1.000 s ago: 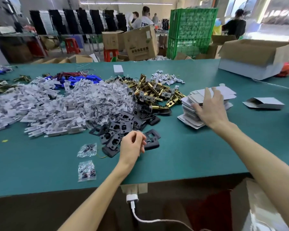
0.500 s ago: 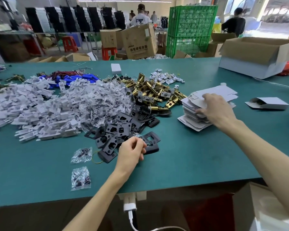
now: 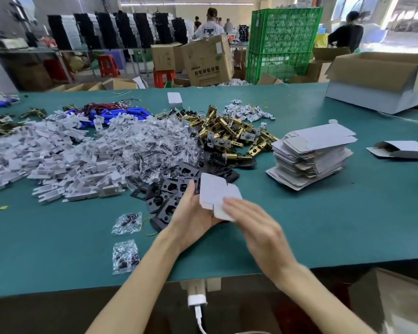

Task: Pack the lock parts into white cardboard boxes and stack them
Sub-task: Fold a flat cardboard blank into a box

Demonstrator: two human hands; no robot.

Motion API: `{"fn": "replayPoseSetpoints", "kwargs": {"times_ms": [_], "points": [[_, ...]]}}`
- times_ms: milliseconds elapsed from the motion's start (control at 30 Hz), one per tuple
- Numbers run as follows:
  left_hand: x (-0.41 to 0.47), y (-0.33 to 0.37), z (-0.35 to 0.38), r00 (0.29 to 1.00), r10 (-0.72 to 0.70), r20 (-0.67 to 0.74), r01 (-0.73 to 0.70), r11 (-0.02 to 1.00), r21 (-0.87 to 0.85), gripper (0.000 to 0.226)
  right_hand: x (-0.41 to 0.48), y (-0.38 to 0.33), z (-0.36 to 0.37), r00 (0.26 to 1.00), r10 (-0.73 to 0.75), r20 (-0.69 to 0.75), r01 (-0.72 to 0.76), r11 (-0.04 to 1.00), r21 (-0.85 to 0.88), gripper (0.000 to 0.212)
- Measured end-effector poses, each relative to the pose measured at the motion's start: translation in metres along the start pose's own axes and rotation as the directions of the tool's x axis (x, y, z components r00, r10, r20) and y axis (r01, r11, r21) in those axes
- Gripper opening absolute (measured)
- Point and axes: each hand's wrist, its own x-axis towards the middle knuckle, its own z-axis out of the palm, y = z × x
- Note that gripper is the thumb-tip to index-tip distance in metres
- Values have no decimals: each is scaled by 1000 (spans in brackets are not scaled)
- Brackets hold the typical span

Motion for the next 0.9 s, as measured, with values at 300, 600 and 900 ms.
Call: {"fn": "replayPoseSetpoints", "kwargs": {"times_ms": [300,600,900], "points": [[-2,3,-6,998,56,-23,-58,992,-108,87,-1,-12,5,895,298,333,-417,823,386,64],[0,-2,-3,983,173,-61,-178,980,-90,85,8,2,22,724,558,405,-686,528,500,94],[-9,1,-2,985,150,85,-140,984,-112,83,9,-3,34,769,556,315,-629,573,525,94]]}}
